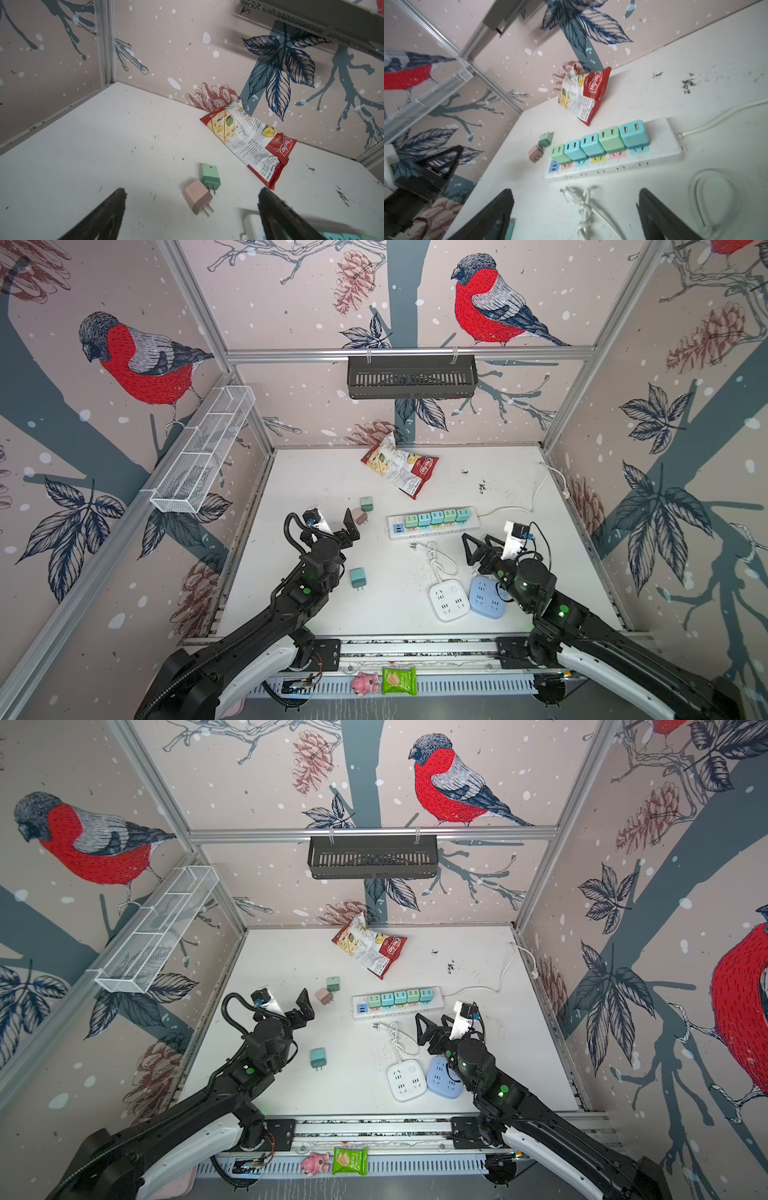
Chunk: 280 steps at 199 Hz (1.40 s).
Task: Insert the plug
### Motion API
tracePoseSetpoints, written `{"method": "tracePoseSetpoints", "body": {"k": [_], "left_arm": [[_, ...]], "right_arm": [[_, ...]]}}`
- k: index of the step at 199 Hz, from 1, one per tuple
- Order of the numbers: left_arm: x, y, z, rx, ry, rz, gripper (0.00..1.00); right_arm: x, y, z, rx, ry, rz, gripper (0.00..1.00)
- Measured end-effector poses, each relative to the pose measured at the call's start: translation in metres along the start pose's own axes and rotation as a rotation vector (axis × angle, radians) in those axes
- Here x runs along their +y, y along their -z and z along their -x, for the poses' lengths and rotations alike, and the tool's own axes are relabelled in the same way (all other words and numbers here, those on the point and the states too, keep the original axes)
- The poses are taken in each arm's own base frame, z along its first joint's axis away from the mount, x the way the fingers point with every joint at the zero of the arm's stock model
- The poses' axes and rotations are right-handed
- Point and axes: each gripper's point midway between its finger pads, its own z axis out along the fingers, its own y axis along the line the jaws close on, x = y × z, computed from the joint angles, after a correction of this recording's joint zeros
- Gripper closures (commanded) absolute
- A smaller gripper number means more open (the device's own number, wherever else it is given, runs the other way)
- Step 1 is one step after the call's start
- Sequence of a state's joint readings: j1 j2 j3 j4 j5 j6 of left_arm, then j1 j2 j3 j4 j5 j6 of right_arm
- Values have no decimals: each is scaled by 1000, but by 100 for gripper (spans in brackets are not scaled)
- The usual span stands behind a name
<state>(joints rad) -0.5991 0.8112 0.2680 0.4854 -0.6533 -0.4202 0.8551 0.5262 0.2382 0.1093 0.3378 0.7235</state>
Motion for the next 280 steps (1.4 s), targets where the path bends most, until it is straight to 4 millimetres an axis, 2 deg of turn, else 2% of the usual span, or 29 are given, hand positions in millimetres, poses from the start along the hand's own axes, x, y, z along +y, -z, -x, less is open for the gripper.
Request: {"method": "tracePoseSetpoints", "body": {"k": [16, 39, 74, 136, 188, 234, 280], "left_arm": [[-2, 5, 5, -17, 22, -32, 2], [-9, 11, 12, -38, 45, -91, 2], [-20, 12, 9, -29, 20, -156, 2], [-43, 2, -8, 52, -64, -235, 2], [-48, 2, -10, 65, -76, -257, 2], [-49, 2, -10, 65, -84, -262, 2], [-49, 2, -9, 62, -84, -263, 2]], "right_arm": [[-12, -4, -23, 97, 35, -65, 12], [-18, -7, -39, 181, 75, -115, 14], [-26, -12, -69, 293, 133, -163, 15], [-28, -23, -95, 409, 192, -208, 18], [-5, -5, -118, 476, 238, -146, 17], [-9, 10, -135, 520, 251, -163, 14], [-2, 20, -162, 603, 291, -161, 14]]}}
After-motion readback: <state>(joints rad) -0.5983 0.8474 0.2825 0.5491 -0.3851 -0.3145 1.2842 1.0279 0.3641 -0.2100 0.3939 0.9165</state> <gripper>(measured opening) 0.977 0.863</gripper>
